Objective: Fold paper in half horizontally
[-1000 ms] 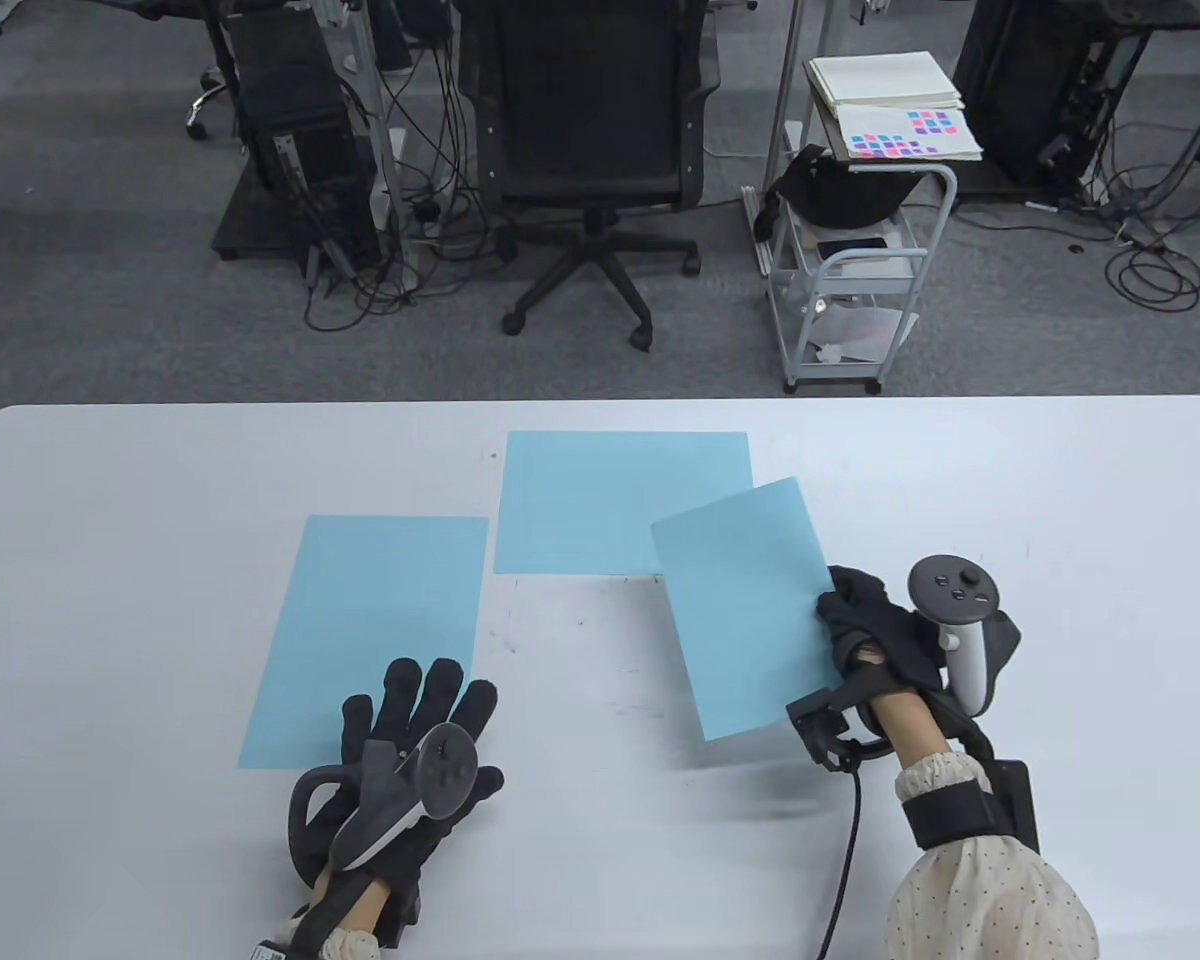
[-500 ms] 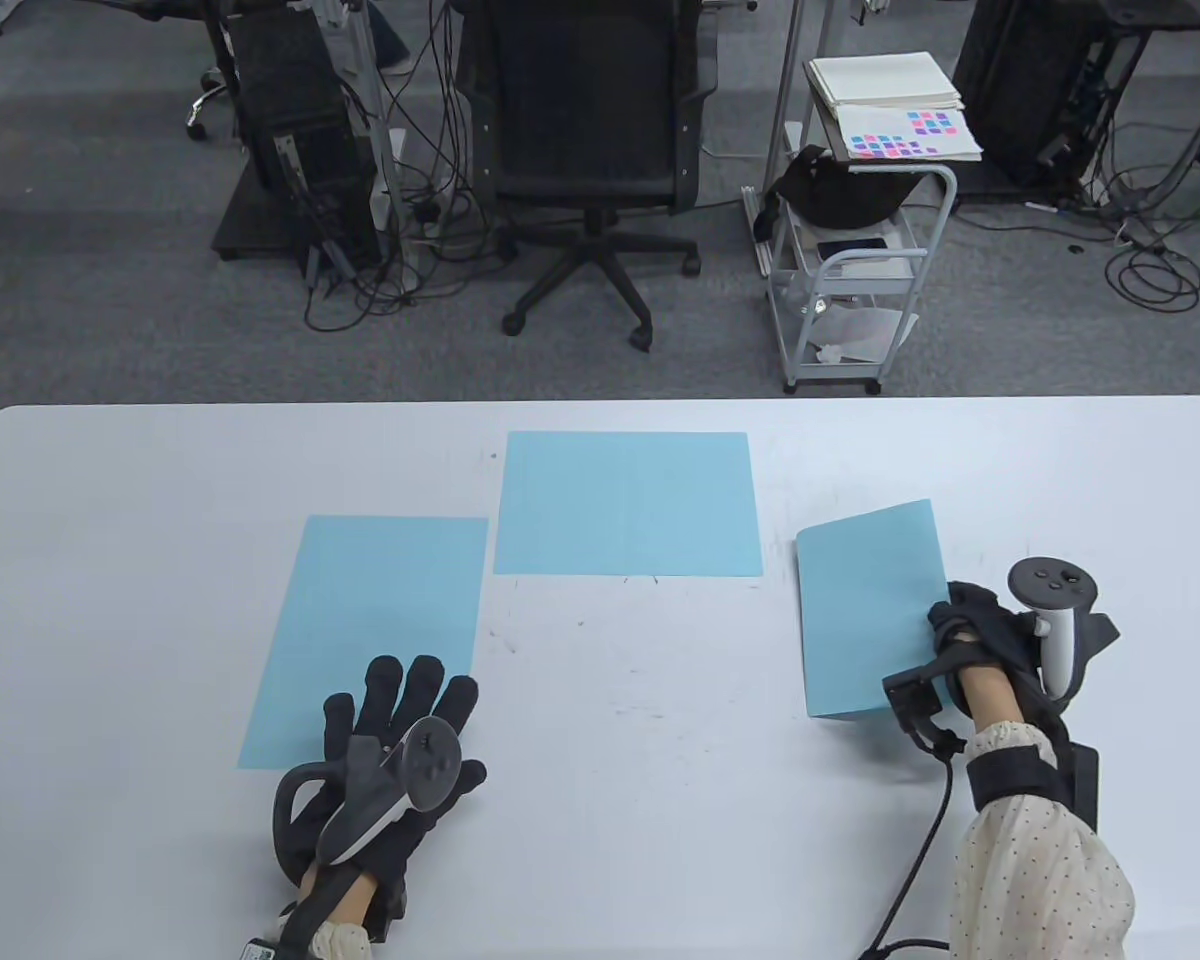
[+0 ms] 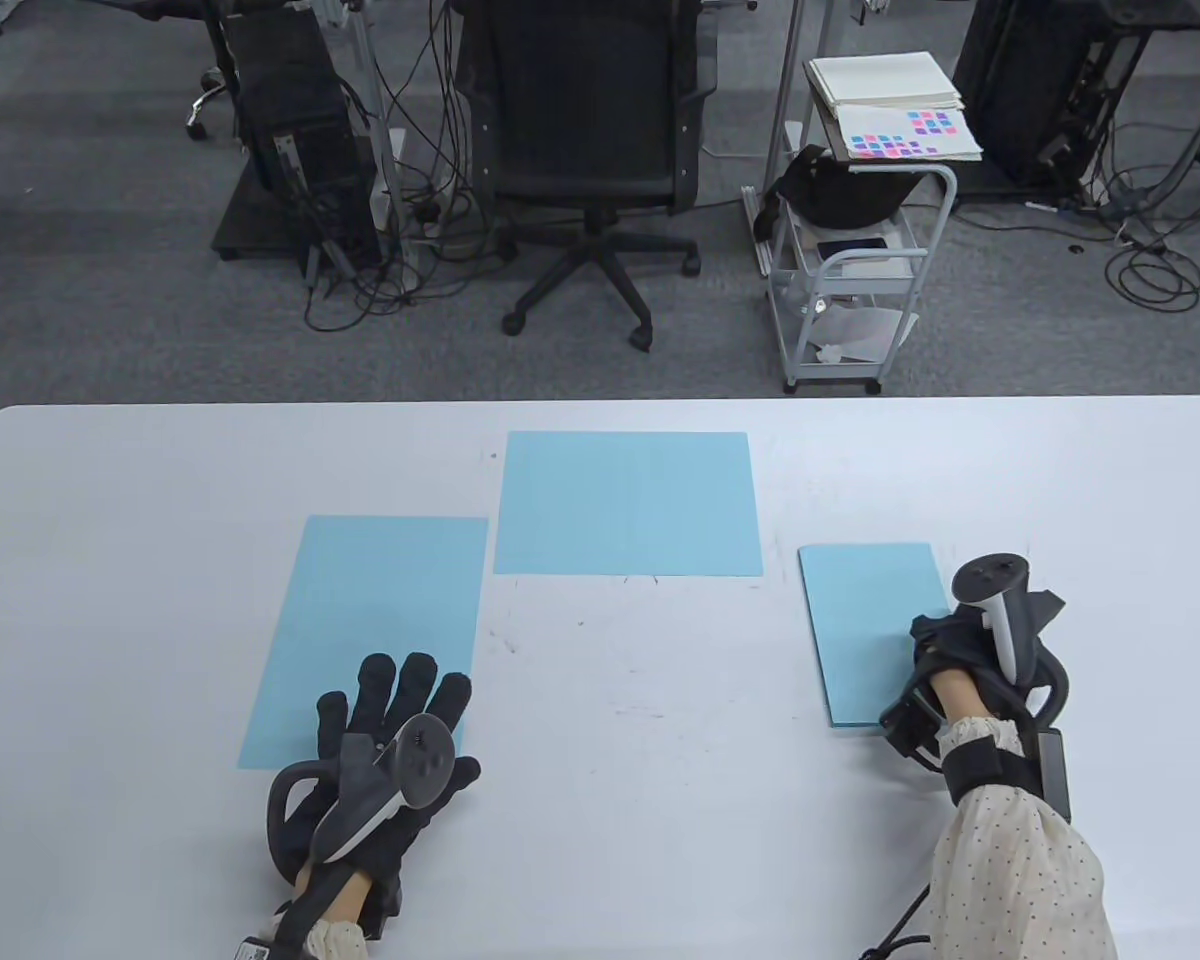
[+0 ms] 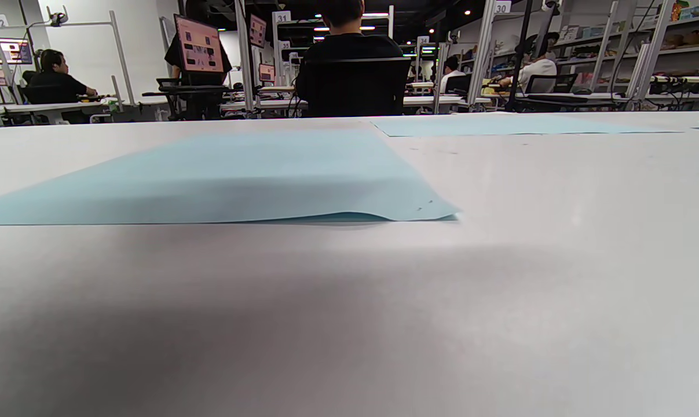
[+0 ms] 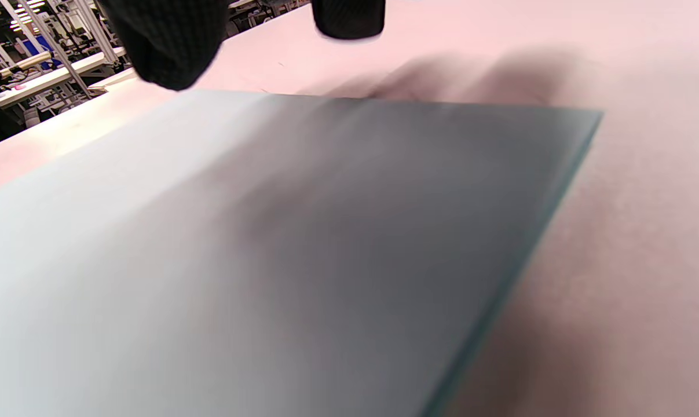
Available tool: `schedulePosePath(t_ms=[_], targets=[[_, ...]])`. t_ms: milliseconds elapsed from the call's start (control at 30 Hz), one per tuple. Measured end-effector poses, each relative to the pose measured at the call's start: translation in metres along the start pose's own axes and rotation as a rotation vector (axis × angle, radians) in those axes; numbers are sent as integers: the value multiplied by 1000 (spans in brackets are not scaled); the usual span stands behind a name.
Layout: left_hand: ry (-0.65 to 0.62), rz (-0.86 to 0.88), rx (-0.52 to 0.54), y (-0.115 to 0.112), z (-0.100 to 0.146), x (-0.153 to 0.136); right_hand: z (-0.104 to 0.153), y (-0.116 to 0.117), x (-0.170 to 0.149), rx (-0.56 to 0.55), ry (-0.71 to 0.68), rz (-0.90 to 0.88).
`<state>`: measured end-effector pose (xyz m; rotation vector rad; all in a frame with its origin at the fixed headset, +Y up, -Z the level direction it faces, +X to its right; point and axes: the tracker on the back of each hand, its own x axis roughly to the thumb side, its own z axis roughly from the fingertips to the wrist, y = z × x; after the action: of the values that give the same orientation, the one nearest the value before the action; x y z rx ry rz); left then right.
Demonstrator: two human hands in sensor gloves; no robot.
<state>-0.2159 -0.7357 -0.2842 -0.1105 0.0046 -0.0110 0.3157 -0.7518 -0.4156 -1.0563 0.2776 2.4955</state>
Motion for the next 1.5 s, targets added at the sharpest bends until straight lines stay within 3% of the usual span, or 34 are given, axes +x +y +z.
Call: schedulePosePath(t_ms=[233, 467, 667, 900, 1033, 1200, 1500], targets=[[-10, 6, 8, -1, 0, 0, 47, 0, 80, 3, -216, 9], [-10, 22, -2, -3, -1, -1, 100, 44, 184, 78, -424, 74], [-14, 35, -15, -3, -1, -1, 112, 78, 230, 125, -462, 108], [-8, 45, -21, -3, -3, -3, 105, 121, 254, 234, -456, 121], [2, 41, -21, -3, -3, -5, 99, 136, 260, 215, -408, 169], [2, 46, -20, -3, -2, -5, 95, 147, 259, 233, -348, 237], [3, 38, -20, -2, -3, -5, 92, 153, 263, 140, -314, 313]])
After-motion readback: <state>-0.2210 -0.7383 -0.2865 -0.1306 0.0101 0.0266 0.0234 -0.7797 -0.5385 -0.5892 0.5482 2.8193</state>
